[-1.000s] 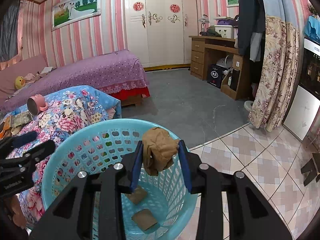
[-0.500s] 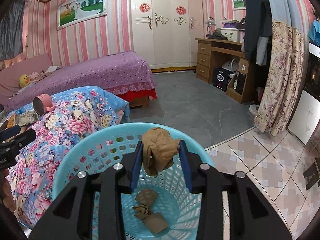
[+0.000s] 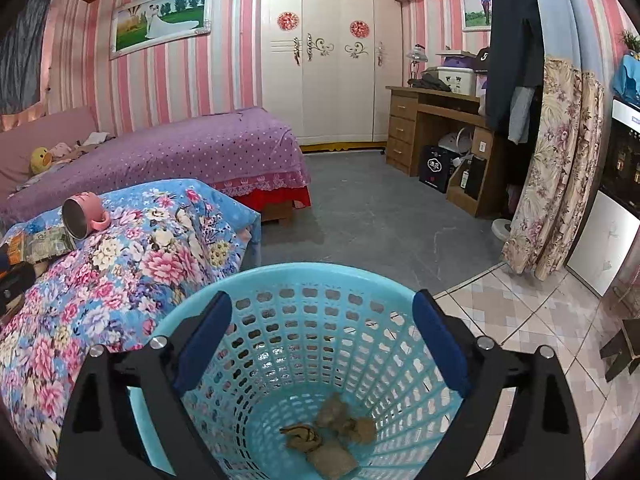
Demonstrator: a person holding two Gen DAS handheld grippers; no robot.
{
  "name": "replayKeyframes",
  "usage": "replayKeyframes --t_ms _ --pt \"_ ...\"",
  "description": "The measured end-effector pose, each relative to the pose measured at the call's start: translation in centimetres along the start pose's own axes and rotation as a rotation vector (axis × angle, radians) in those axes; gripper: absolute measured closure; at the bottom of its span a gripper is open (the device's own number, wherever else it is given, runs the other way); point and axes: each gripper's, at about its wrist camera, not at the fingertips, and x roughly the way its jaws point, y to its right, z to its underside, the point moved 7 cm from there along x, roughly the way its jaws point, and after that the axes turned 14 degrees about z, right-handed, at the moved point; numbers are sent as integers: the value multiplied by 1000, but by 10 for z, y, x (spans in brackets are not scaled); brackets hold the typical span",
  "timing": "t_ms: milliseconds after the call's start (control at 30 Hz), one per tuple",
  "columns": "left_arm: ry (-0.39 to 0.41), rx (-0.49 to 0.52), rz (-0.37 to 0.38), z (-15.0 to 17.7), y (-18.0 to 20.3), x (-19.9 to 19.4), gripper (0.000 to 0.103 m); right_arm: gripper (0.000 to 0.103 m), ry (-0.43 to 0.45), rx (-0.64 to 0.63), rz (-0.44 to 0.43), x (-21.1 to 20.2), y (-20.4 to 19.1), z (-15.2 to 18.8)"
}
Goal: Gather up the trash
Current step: 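Carry the paper over the blue basket and open the right tool, then move the right tool back to the bed toward the orange cup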
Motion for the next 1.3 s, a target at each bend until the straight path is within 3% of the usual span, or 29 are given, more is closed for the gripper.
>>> replayKeyframes --t_ms 233,933,1300 --pt "22 -11 -37 -7 -33 -18 6 5 27 -7 -6 -10 -30 -10" --pt "12 -144 -192 12 -191 -49 6 5 0 -88 -84 -15 -153 -10" --pt "7 -203 -268 26 -260 -69 6 5 14 -190 -77 -26 -205 1"
